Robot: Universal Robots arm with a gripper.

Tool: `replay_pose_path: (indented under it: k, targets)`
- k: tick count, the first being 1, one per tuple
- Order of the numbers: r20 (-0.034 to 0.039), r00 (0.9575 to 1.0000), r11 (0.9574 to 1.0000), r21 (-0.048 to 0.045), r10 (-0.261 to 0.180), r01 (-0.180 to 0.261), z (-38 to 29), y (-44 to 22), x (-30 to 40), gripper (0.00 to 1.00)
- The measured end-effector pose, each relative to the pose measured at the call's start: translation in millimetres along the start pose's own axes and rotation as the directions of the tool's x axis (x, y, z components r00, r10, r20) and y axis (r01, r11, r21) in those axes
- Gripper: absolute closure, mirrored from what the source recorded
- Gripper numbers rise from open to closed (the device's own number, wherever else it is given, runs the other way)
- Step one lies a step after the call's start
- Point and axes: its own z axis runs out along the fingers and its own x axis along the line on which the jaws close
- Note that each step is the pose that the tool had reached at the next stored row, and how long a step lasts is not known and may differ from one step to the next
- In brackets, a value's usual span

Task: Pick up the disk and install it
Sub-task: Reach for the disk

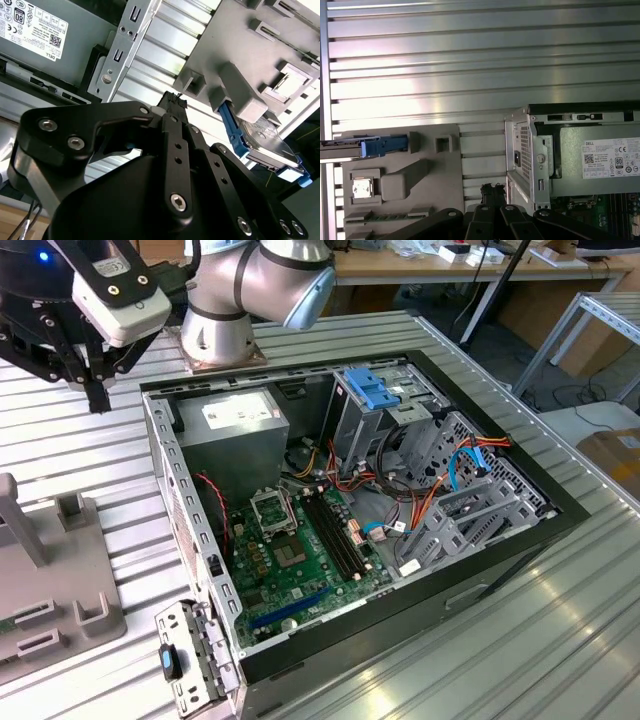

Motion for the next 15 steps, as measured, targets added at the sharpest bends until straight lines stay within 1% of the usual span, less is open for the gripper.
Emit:
replay_pose_path:
  k: [4, 7, 13, 14, 15]
  targets:
    - [0.0000, 1.0000, 1.0000, 0.0001, 0.000, 0.000, -0.1, -0.1, 0.9, 0.89]
    - [0.0000, 1.0000, 1.0000, 0.0000, 0.000, 0.000, -0.2, -0.6, 7.8, 0.89]
    - [0.0000, 1.0000, 1.0000, 0.0000, 0.000, 0.000, -0.5, -1.8, 24.1, 0.89]
    - [0.0000, 1.0000, 1.0000, 0.0000, 0.000, 0.000, -0.6, -2.1, 28.1, 0.89]
    - [0.0001, 1.0000, 1.0000, 0.0000, 0.000, 0.000, -0.8, -2.7, 35.2, 0.89]
